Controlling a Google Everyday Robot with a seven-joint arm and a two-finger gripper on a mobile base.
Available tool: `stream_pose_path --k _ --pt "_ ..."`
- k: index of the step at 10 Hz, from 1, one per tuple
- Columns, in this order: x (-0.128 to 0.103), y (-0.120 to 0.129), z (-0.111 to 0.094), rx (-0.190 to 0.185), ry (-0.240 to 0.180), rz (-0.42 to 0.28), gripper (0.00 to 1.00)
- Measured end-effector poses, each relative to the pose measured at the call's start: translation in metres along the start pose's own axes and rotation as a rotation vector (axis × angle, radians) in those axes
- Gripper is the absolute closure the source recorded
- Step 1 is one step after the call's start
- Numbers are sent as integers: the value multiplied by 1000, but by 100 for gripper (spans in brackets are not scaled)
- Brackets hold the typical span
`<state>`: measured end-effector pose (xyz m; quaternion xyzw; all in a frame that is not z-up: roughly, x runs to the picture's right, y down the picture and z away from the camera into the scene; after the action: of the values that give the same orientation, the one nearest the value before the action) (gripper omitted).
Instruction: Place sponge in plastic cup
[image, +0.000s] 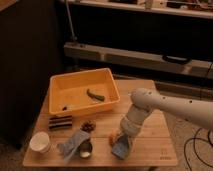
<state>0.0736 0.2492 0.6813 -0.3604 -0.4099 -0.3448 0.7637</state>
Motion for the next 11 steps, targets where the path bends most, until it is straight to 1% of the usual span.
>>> stream_pose_path --k 1,3,6,9,10,11 --pt "1 -1 -7 9 13 4 20" --pt "2 0 -9 11 17 7 20" --pt "1 7 -14 -10 8 -5 20" --pt "1 17 -25 -32 8 -18 20" --pt "3 20 -32 -24 12 -12 20" --pt "9 22 -41 7 16 7 20"
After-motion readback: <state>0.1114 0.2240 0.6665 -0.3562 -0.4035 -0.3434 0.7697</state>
